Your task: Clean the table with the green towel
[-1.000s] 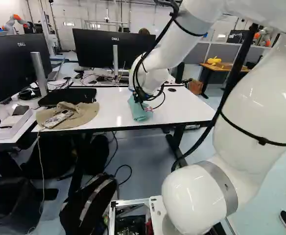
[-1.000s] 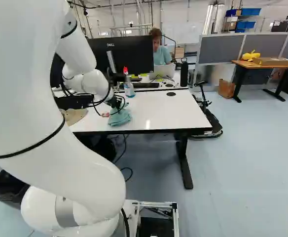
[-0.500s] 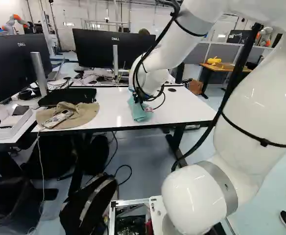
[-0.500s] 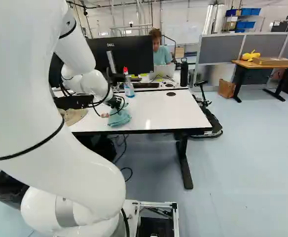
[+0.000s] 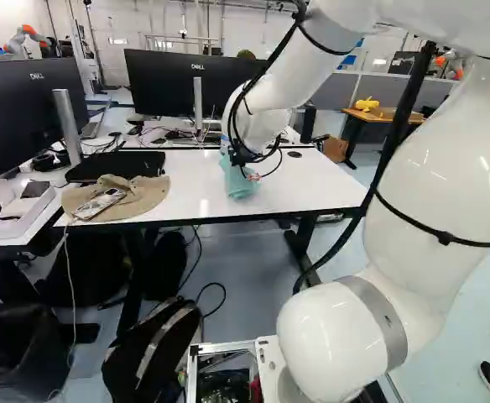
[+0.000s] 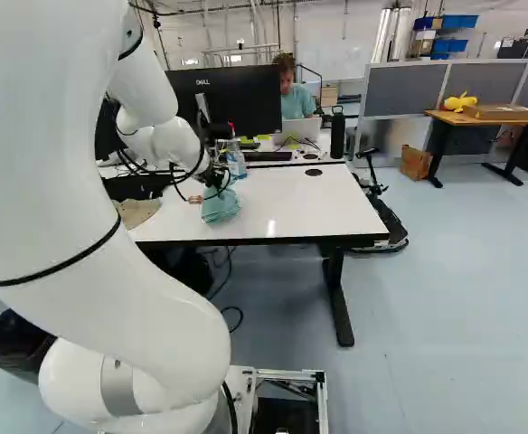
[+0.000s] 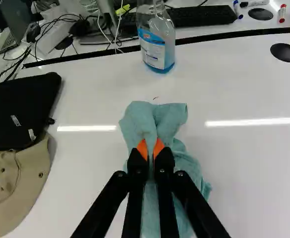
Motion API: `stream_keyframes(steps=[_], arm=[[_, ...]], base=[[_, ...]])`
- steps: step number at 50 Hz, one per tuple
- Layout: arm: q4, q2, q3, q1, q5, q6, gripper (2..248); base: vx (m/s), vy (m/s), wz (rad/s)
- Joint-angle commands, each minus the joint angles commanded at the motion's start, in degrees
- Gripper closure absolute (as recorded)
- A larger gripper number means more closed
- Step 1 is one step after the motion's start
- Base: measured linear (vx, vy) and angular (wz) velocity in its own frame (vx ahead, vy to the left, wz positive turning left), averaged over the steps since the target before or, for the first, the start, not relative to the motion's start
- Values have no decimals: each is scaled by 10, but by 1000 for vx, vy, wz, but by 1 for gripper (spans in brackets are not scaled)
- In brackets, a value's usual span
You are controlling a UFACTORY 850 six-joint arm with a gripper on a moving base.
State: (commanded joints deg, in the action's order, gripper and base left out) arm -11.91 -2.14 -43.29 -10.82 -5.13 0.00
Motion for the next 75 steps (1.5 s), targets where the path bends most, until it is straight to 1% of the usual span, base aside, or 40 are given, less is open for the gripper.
stream_keyframes(steps=[43,67,75], arm=[[0,-119,-131,11,0,0,216],[0,-191,-211,2,0,0,216],[0,-212,-227,-2,0,0,216]], base=[[0,0,0],[0,0,0],[0,0,0]])
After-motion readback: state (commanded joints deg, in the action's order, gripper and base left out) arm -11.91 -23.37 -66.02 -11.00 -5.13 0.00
